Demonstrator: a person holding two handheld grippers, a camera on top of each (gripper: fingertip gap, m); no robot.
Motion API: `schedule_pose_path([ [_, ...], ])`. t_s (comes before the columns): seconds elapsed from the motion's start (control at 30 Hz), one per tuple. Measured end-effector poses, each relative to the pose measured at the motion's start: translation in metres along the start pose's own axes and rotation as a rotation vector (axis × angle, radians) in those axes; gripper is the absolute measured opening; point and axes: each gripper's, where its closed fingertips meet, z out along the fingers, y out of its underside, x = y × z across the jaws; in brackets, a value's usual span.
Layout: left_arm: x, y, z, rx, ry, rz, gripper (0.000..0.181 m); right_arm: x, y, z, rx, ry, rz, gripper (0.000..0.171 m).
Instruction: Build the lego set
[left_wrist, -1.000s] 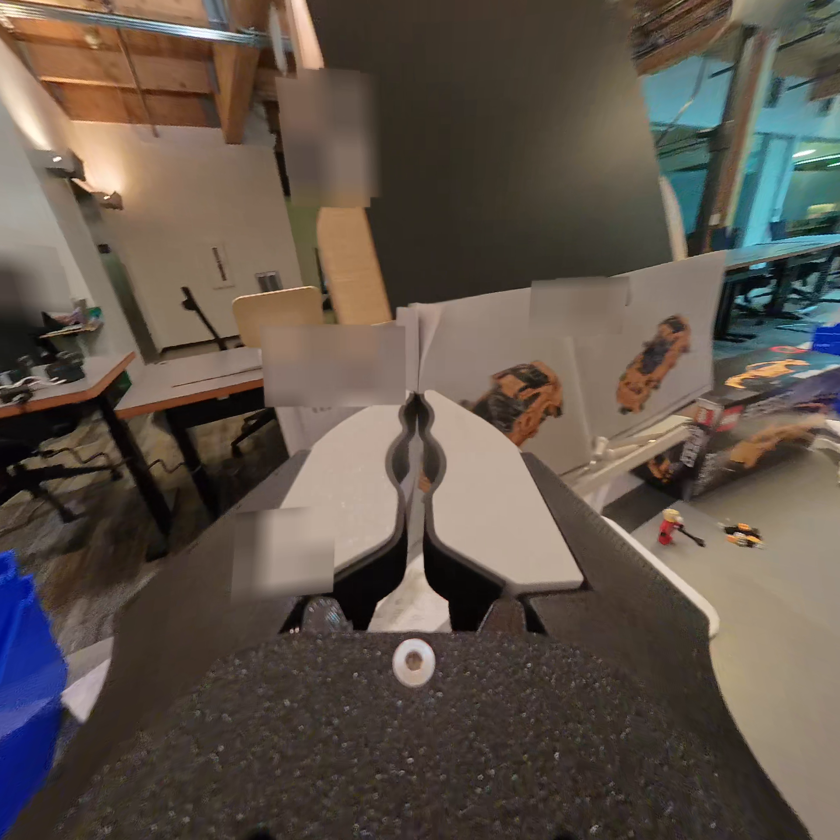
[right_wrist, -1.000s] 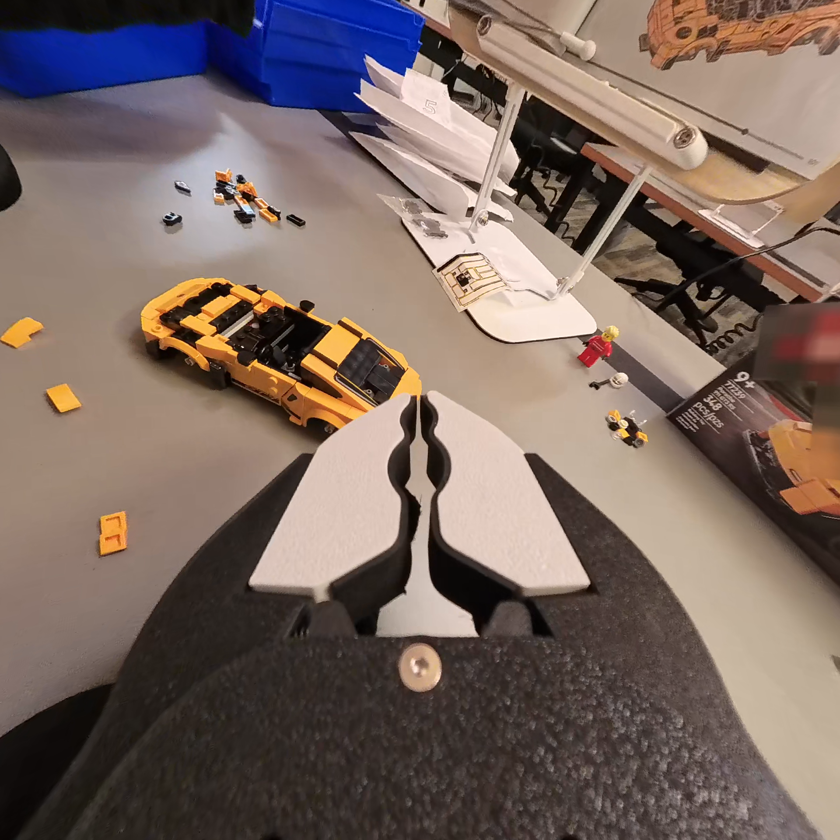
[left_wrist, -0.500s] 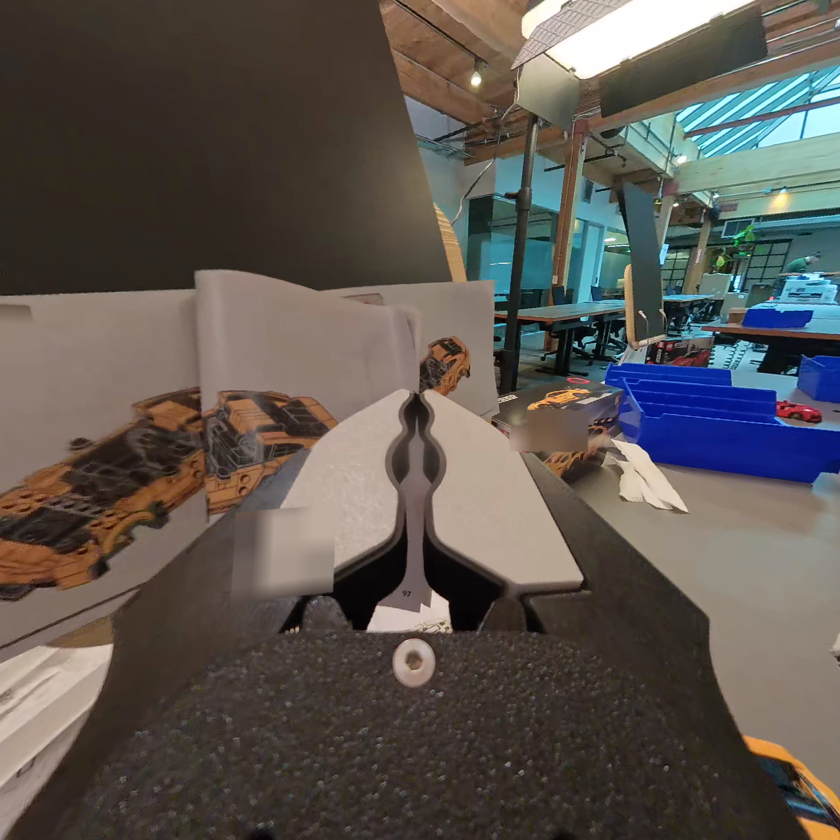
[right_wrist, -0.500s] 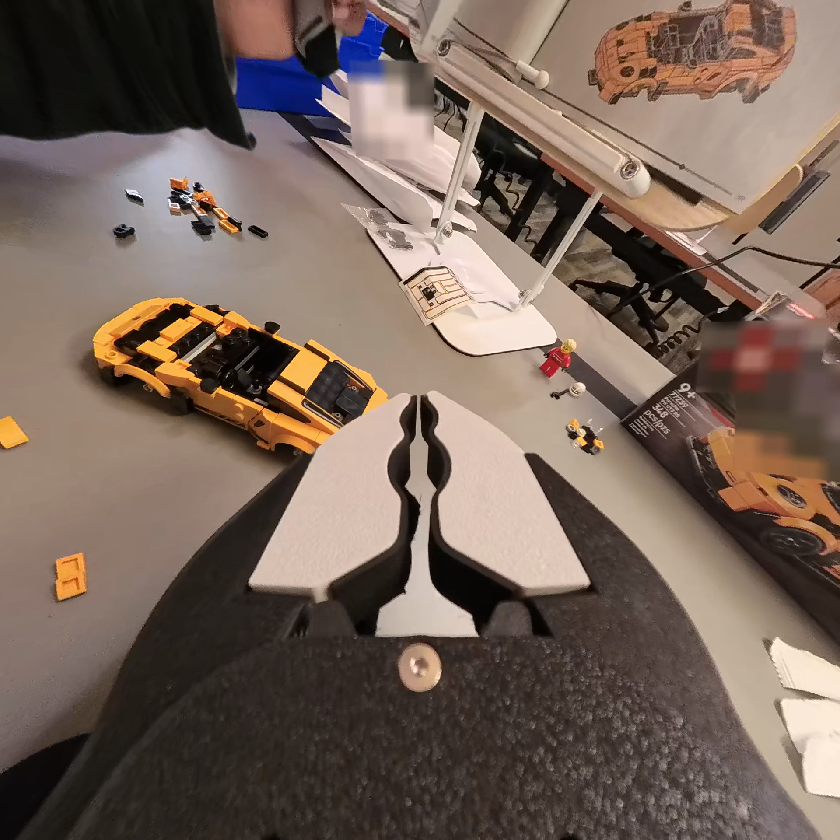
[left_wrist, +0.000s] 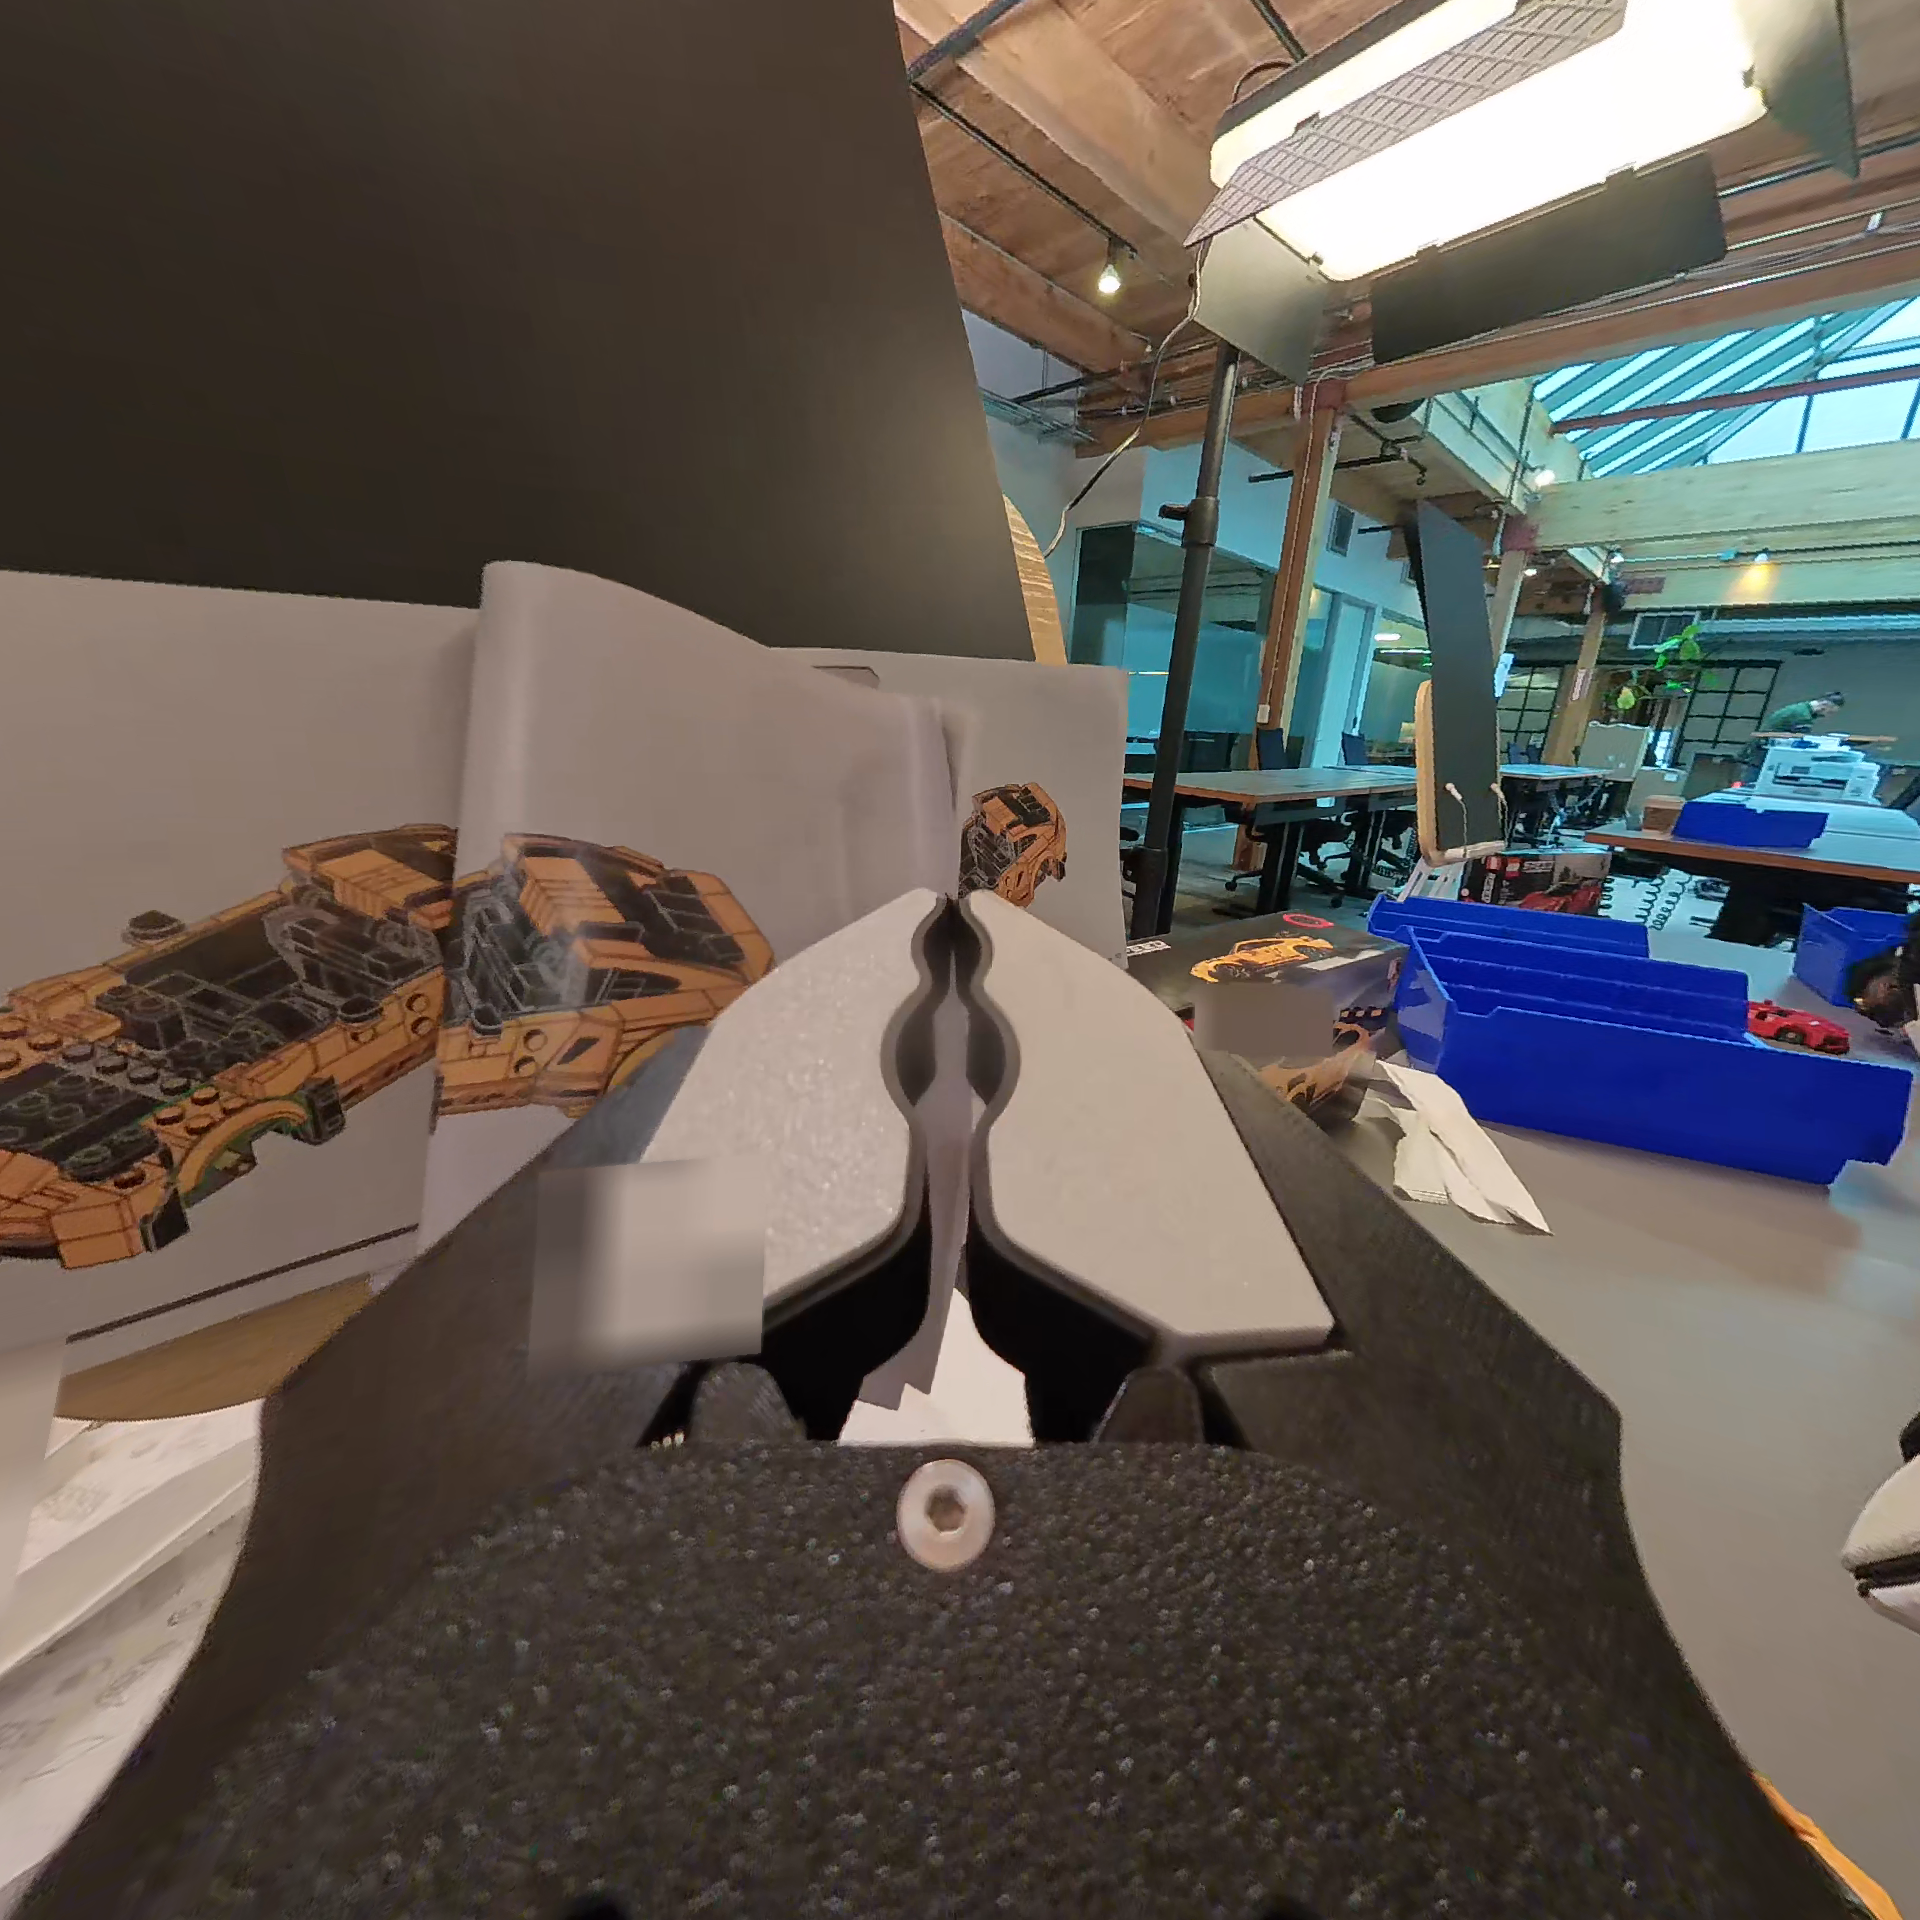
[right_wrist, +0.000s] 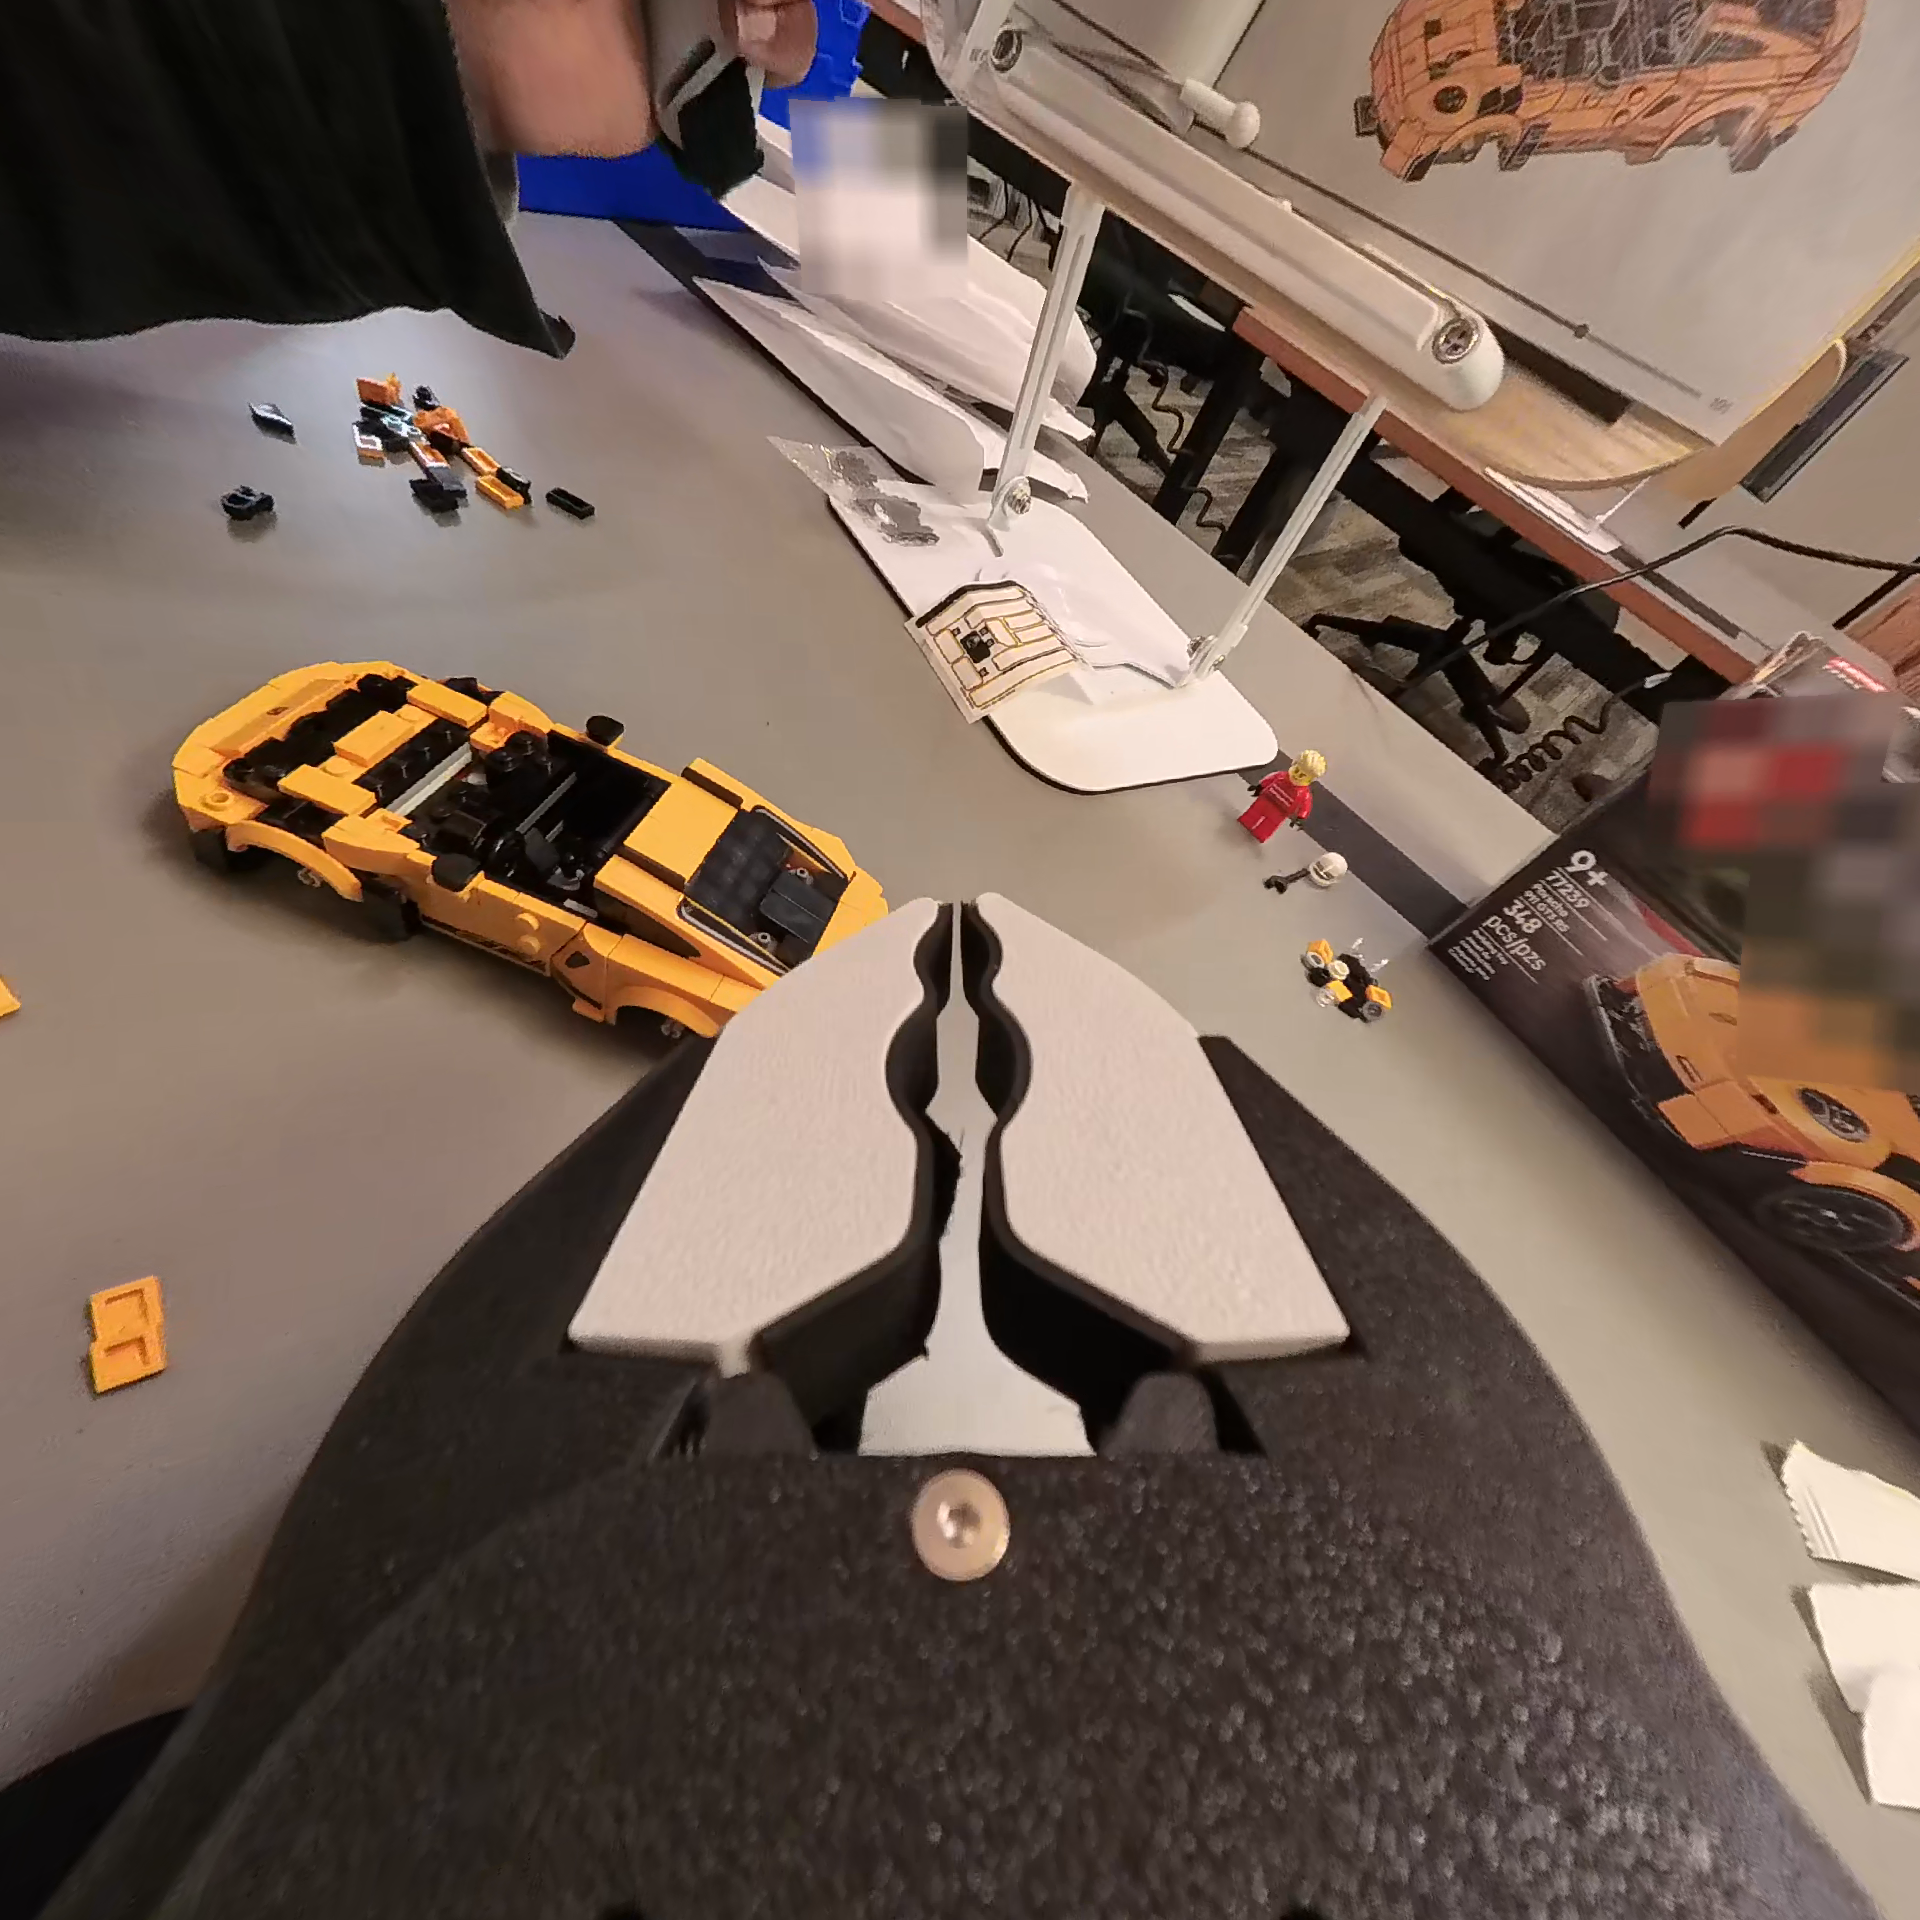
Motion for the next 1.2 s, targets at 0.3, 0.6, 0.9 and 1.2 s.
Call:
schedule_pose_path([
  [0.3,0.003,0.002,0.001,-0.007,0.016,-0.011,0.0,-0.001,0.003,0.002,-0.006,-0.003,0.004,0.001],
  [0.6,0.006,0.007,0.004,-0.019,0.028,-0.015,0.0,-0.001,0.003,0.003,-0.012,0.002,0.014,0.001],
  [0.9,0.016,0.01,0.009,-0.026,0.058,-0.025,0.0,0.003,0.004,0.004,-0.012,0.019,0.025,0.001],
  [1.2,0.022,0.013,0.009,-0.031,0.073,-0.032,0.0,0.009,-0.005,0.003,0.024,0.024,0.095,0.003],
])
